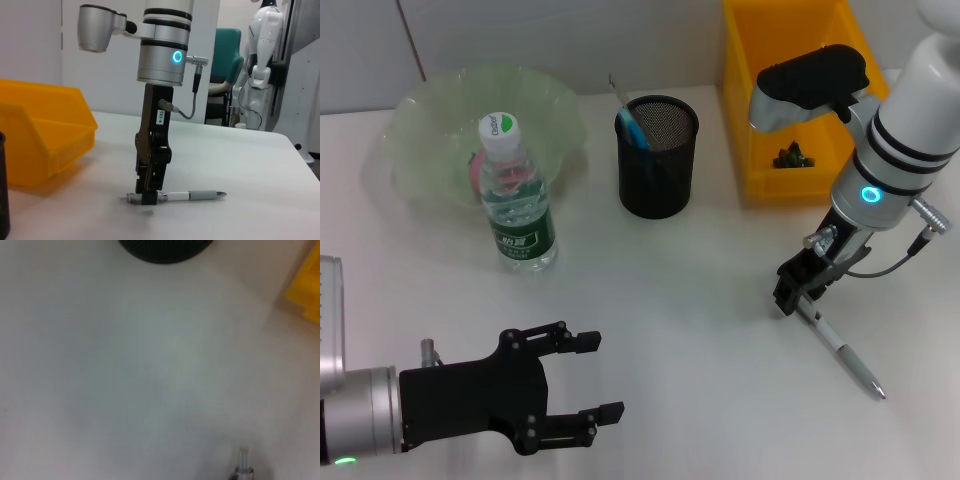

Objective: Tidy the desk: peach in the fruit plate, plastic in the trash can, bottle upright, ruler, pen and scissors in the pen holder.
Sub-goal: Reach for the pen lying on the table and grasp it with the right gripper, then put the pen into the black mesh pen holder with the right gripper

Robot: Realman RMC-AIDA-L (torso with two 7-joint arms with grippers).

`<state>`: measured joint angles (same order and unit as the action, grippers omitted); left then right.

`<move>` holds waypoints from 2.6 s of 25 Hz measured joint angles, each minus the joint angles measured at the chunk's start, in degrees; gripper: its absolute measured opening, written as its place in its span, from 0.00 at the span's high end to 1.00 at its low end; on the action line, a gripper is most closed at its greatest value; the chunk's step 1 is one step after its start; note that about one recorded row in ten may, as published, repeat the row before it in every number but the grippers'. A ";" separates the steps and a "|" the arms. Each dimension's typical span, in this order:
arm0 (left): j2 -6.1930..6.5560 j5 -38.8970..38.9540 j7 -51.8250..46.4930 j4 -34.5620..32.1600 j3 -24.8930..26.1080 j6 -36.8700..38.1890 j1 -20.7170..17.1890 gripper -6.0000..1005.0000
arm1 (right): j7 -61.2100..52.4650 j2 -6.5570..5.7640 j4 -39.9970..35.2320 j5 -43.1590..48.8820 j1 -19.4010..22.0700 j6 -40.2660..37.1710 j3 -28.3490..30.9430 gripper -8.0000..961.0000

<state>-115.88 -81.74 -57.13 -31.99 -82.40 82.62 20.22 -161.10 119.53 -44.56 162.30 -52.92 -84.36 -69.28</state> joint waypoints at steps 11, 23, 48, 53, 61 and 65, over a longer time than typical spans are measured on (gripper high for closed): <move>0.14 0.00 0.00 0.00 -0.13 0.01 -0.01 0.22 | -0.27 -0.04 0.81 0.20 -0.02 -0.11 0.02 0.65; 0.31 0.00 0.00 0.00 -0.13 0.09 -0.01 0.22 | -0.23 -0.17 0.36 0.30 0.42 0.03 0.02 0.75; 0.46 0.07 0.00 -0.01 1.22 1.18 -0.38 0.22 | 8.77 -0.53 -38.52 -18.04 14.40 6.13 5.41 0.84; 0.28 0.09 0.00 0.00 2.06 1.63 -0.27 0.22 | 22.88 -0.29 -39.89 -31.41 19.35 17.15 4.88 0.84; 0.25 0.20 -0.27 -0.04 3.37 3.59 -0.18 0.22 | 54.62 -0.13 -26.16 -59.51 23.70 28.90 1.69 0.83; 0.16 0.31 -0.38 -0.08 3.54 3.61 -0.31 0.22 | 71.26 -0.22 -18.70 -72.63 24.08 29.84 1.76 0.82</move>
<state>-115.72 -81.43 -57.50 -32.07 -78.86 86.23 19.91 -89.84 119.31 -63.26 89.67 -28.84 -54.52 -67.51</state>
